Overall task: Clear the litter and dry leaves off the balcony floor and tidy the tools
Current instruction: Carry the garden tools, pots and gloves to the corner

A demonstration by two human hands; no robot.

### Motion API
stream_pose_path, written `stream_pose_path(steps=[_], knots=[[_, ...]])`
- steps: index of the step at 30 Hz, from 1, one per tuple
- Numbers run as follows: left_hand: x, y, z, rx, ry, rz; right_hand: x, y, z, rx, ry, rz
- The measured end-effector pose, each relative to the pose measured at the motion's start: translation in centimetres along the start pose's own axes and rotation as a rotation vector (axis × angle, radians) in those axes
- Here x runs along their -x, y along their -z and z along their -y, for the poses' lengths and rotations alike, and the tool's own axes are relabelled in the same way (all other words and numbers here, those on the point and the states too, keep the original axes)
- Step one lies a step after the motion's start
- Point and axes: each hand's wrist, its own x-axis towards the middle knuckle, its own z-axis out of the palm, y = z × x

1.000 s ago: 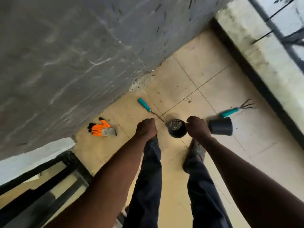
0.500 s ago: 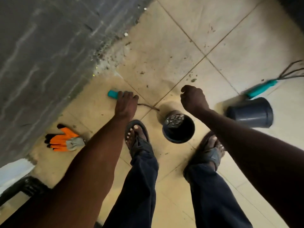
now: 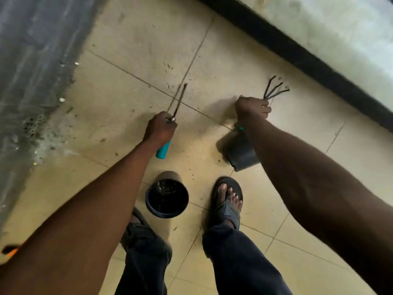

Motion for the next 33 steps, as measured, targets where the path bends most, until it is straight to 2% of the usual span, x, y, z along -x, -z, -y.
stream_pose_path(steps=[3, 8, 11, 14, 19, 22, 26, 33], knots=[[-1.0, -2.1, -1.7, -0.019, -0.025, 0.038, -2.6, -0.6, -0.9, -0.049, 0.001, 0.097], [2.3, -2.4, -3.2, -0.012, 0.053, 0.04, -1.6, 1.4, -2.2, -0.459, 0.048, 0.369], [7.9, -0.5, -6.0, 0.01, 0.167, 0.027, 2.3, 6.7, -2.5, -0.588, -0.011, 0.588], [14.6, 1.7, -9.7, 0.062, 0.291, 0.027, 7.0, 14.0, -3.7, -0.537, -0.007, 0.681], [28.7, 3.5, -19.2, 0.169, 0.332, 0.011, 12.5, 27.4, -9.0, -0.331, 0.079, 0.647], [37.4, 2.2, -24.7, 0.212, 0.293, 0.011, 13.2, 33.0, -14.2, -0.19, 0.213, 0.663], [48.9, -1.5, -29.4, 0.223, 0.25, 0.019, 20.6, 47.7, -20.2, -0.25, 0.299, 0.597], [67.4, -10.2, -30.9, 0.329, 0.194, 0.079, 24.4, 61.0, -36.7, -0.522, 0.173, 0.642]])
